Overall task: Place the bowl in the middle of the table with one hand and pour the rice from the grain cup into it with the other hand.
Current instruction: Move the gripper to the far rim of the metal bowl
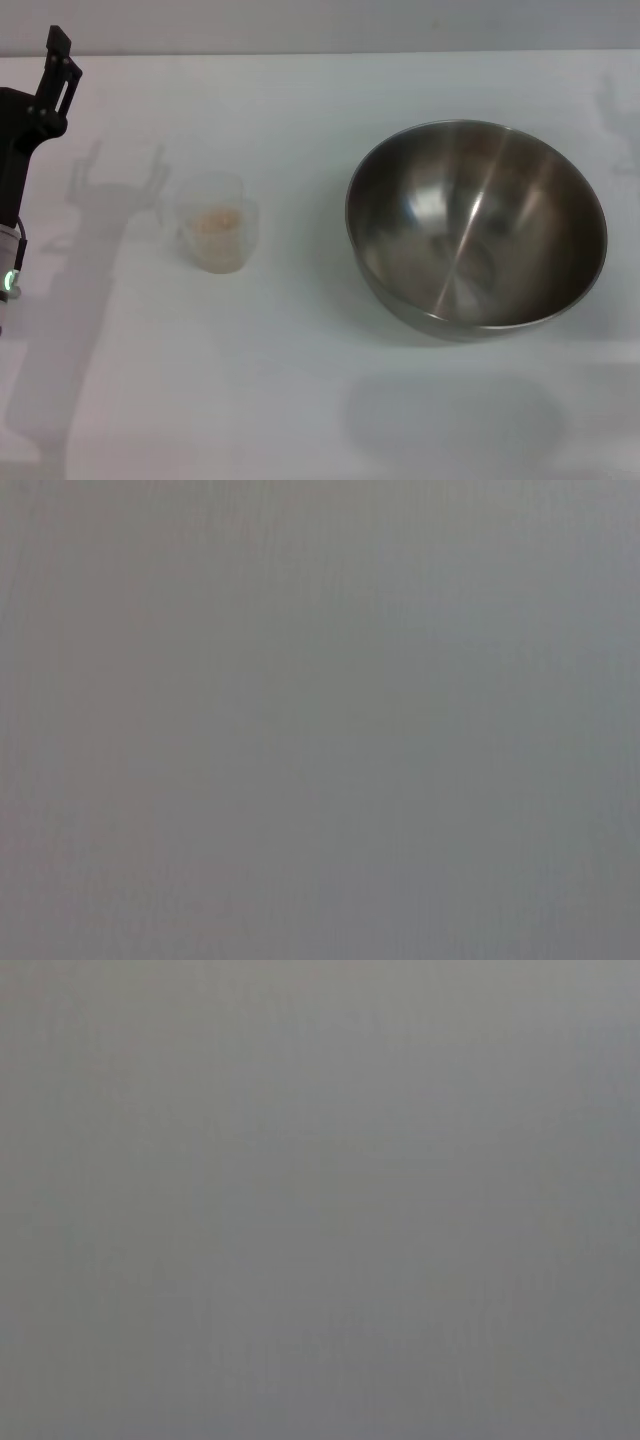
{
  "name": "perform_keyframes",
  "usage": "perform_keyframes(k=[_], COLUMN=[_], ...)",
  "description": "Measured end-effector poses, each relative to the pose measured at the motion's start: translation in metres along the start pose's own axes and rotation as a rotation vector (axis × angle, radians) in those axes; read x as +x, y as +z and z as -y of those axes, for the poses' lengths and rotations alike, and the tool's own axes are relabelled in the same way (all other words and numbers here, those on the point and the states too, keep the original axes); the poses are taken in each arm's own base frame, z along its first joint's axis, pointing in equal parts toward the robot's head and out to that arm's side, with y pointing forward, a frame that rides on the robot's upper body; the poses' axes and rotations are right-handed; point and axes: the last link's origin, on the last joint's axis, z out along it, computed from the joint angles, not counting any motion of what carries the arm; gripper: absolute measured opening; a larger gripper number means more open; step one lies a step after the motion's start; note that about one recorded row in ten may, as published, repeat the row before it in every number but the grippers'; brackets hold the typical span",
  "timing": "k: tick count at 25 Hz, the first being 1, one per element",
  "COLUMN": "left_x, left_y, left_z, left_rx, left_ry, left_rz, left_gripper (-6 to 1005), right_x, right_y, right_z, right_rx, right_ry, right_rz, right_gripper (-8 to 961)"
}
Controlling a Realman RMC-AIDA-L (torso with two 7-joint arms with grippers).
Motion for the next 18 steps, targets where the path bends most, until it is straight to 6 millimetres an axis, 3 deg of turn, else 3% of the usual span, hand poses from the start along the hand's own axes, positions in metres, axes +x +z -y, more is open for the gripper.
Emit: perform_keyframes(k=[7,13,18], left_x=[-0.001,-0.001,0.0], left_y=[-0.001,-0.001,0.001], left_z=[0.001,0.002,0.002], left_rx=[0.003,0.005,0.005], left_ry=[0.001,0.002,0.003], left_rz=[0.007,0.008,0.005], left_gripper=[829,829,828], right_x=[-0.006,-0.003,-0.005], right_y=[0.001,0.013,0.031], right_z=[-0.004,-0.011,-0.031], right_rx=[-0.006,-0.006,-0.04], right_ry=[-0.193,-0.144,-0.044], right_rz=[0.043,-0.016,-0.161], right_gripper=[657,648,641])
